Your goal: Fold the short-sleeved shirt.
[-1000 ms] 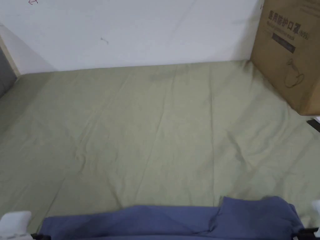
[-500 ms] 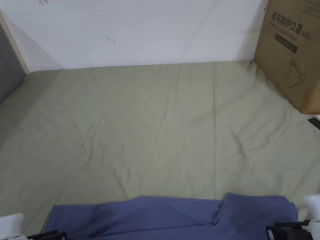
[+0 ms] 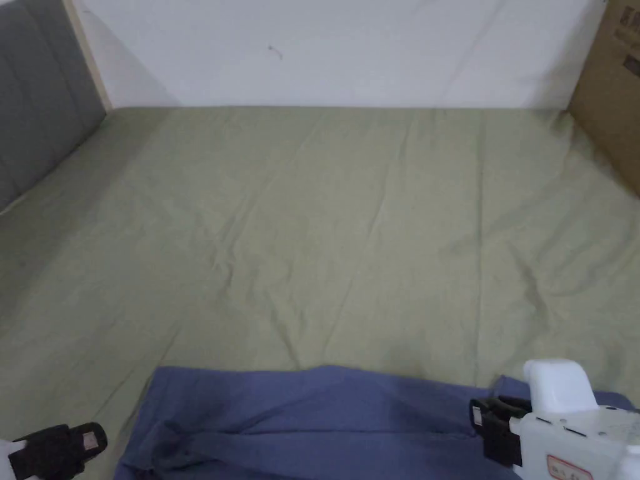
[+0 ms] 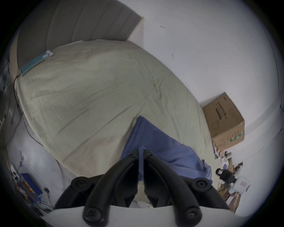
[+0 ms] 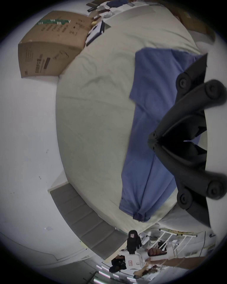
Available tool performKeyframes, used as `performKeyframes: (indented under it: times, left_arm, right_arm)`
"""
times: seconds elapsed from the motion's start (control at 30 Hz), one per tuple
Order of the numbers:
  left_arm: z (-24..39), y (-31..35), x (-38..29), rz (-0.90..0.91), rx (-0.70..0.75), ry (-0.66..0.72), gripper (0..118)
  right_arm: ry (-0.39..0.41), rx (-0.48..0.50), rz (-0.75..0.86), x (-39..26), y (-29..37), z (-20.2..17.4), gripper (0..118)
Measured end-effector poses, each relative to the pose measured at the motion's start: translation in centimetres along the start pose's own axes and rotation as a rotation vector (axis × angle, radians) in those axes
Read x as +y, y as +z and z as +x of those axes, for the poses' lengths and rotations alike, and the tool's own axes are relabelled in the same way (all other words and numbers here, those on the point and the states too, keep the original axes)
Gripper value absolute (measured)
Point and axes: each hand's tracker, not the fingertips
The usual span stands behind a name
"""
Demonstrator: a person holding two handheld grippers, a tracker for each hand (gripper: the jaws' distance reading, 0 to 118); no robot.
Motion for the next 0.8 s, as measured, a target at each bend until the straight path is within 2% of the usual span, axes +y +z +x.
performKeyframes:
  times: [0.03, 0.1, 0.13, 0.17, 0.27, 0.4, 0.47, 0.63, 0.7, 0.73, 0.77, 0.8]
  left_arm:
    - [-0.8, -0.2, 0.2, 0.007, -0.022, 0.039, 22]
    - [-2.5, -0.9, 0.6, -0.011, -0.093, 0.105, 66]
    - [-2.9, -1.5, 0.8, -0.048, -0.118, 0.13, 91]
    - [-3.4, -2.2, 0.8, -0.056, -0.123, 0.155, 109]
    - [-4.2, -4.1, 0.8, -0.086, -0.159, 0.19, 110]
    - [-5.2, -7.7, 0.5, -0.211, -0.285, 0.223, 110]
    - [-5.4, -8.4, 0.6, -0.199, -0.248, 0.218, 110]
    - [-6.8, -9.0, 1.3, -0.223, -0.388, 0.314, 110]
    - [-7.1, -9.0, 1.2, -0.225, -0.417, 0.303, 109]
    - [-7.2, -9.2, 1.0, -0.242, -0.441, 0.278, 104]
    - [-7.2, -9.4, 0.8, -0.251, -0.423, 0.272, 89]
    - [-7.3, -9.6, 0.6, -0.257, -0.413, 0.272, 63]
  right_arm:
    - [0.006, 0.011, -0.002, 0.0, -0.5, -0.5, 0]
    - [0.016, 0.019, -0.007, 0.0, -1.1, -1.5, 0]
    - [0.02, 0.021, -0.018, 0.1, -1.4, -1.8, 0]
    - [0.025, 0.023, -0.026, 0.1, -1.8, -2.1, 0]
    - [0.032, 0.041, -0.049, 0.2, -2.2, -2.6, 0]
    - [0.047, 0.036, -0.062, 0.5, -2.5, -3.1, 0]
    - [0.044, 0.028, -0.072, 0.6, -2.7, -3.3, 0]
    - [0.027, 0.023, -0.1, 0.4, -3.2, -3.2, 0]
    - [0.032, 0.016, -0.111, 0.1, -3.4, -3.4, 0]
    - [0.029, 0.014, -0.114, 0.0, -3.5, -3.4, 0]
    - [0.022, 0.018, -0.118, -0.2, -3.6, -3.3, 0]
    - [0.015, 0.022, -0.123, -0.3, -3.7, -3.3, 0]
